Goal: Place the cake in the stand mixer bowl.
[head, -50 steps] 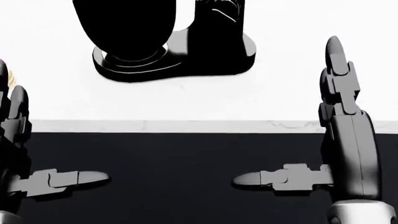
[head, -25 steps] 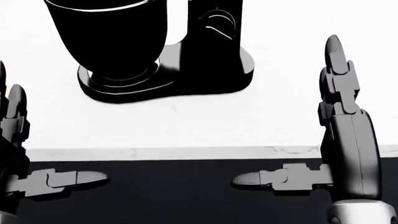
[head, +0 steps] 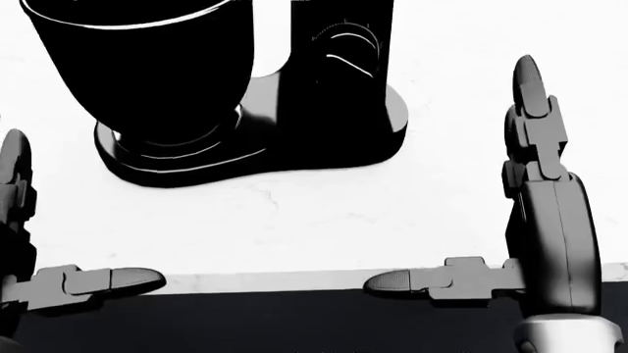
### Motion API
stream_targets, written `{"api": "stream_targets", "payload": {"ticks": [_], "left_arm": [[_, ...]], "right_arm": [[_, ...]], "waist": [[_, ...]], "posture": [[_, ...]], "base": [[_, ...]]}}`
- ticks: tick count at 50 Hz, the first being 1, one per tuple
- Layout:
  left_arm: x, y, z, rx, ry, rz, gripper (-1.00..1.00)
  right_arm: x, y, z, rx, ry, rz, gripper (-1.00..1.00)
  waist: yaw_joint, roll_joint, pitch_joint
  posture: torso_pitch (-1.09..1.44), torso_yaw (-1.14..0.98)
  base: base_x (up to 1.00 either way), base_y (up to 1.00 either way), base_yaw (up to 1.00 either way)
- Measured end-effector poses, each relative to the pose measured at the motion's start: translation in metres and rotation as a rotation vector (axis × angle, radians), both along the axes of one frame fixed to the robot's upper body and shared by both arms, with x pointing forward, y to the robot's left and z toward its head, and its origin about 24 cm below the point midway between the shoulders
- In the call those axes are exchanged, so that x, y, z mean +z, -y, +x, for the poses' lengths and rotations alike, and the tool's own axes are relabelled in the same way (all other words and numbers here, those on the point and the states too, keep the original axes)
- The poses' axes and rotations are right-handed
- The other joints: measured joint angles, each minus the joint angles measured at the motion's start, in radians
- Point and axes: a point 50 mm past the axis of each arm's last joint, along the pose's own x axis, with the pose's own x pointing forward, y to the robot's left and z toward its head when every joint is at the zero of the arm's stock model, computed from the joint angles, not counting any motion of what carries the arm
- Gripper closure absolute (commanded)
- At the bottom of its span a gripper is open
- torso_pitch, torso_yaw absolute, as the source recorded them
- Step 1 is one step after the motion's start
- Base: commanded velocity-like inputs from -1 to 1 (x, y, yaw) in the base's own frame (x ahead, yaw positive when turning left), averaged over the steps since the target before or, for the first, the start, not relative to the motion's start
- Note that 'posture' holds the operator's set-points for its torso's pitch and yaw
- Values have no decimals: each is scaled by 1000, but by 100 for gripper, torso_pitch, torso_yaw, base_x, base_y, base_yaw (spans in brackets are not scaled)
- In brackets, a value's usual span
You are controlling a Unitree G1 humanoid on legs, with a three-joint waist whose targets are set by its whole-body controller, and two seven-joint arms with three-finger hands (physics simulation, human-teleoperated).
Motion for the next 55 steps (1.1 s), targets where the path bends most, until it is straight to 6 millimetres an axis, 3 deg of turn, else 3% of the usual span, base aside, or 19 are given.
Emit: {"api": "stream_targets", "payload": {"ticks": [4,8,20,34,55], "left_arm": [[0,-8,-1,19,-26,-9,-100],[10,-16,-3,53,13,-2,-100],[27,-27,-7,100,53,-1,-100],[59,-57,-7,193,123,26,-100],[58,-107,-6,340,121,53,-100]], "right_arm": [[-8,2,2,-13,-48,1,-100],[-6,2,1,-14,-42,-1,-100],[-4,1,1,-4,-23,-3,-100],[-5,0,1,1,-21,-1,-100],[-4,0,1,-1,-23,0,-100]], "waist": [[-7,26,-9],[-13,36,-19],[-23,37,-20],[-25,45,-13],[-24,56,-9]], "posture": [[0,0],[0,0],[0,0],[0,0],[0,0]], "base": [[0,0,0],[0,0,0],[0,0,0],[0,0,0],[0,0,0]]}}
